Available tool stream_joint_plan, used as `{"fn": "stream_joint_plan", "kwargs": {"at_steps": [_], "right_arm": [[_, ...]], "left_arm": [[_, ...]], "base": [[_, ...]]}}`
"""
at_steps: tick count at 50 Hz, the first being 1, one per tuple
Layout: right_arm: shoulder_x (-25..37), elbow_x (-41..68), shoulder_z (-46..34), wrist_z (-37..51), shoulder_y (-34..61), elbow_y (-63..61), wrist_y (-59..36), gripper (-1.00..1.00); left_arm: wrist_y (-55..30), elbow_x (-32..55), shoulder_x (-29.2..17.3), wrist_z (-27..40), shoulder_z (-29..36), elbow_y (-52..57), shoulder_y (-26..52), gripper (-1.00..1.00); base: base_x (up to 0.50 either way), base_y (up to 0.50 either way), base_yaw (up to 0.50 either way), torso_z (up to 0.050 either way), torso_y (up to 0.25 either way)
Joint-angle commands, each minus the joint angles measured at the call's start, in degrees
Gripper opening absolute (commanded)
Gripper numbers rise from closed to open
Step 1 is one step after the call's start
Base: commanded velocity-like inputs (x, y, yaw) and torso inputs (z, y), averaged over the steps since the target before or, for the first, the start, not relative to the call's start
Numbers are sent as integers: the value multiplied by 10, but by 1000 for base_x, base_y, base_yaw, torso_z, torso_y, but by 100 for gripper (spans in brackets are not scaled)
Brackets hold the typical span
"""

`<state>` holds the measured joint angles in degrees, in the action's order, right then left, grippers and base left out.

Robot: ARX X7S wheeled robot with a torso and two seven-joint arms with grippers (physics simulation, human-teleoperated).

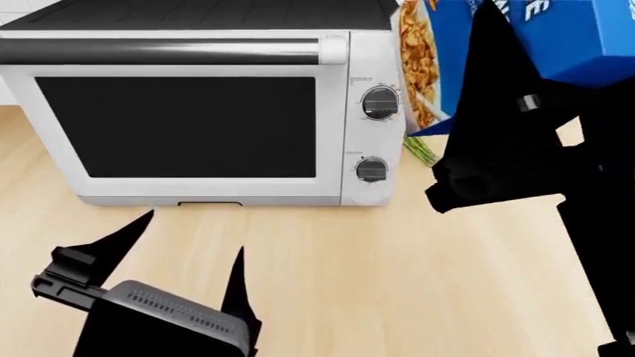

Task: Pick the boxed food and honey bottle from the counter and place them in the cabinets closest to them.

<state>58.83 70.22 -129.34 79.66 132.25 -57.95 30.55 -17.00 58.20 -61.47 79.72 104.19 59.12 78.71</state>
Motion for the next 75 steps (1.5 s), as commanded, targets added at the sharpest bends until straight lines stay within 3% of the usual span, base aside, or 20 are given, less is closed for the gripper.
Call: {"fn": "stream_joint_plan", "kwargs": {"at_steps": [1,10,20,30,40,49,61,75], "right_arm": [[23,47,127,3,21,-9,-25,-100],[14,123,246,-7,23,10,-90,-100],[-50,220,421,-30,23,96,-225,-100],[-89,225,491,-71,19,216,-294,-100],[-168,212,571,-131,21,390,-405,-100],[-243,230,564,-210,-7,564,-453,-100],[-338,257,519,-312,-90,807,-495,-100],[-434,225,483,-399,-111,1012,-504,-100]], "left_arm": [[-1,6,10,4,7,-3,8,100],[-2,13,14,15,12,5,16,100],[14,8,12,19,36,3,32,100],[29,-7,-1,17,55,7,39,100],[92,-6,40,69,211,8,157,100],[142,-18,68,101,314,8,224,100],[137,-18,68,102,314,8,224,100],[125,-13,63,102,300,9,212,100]], "base": [[0,0,0,0,0],[0,0,0,0,0],[0,0,0,0,0],[0,0,0,0,0],[0,0,0,0,0],[0,0,0,0,0],[0,0,0,0,0],[1,0,0,0,0]]}}
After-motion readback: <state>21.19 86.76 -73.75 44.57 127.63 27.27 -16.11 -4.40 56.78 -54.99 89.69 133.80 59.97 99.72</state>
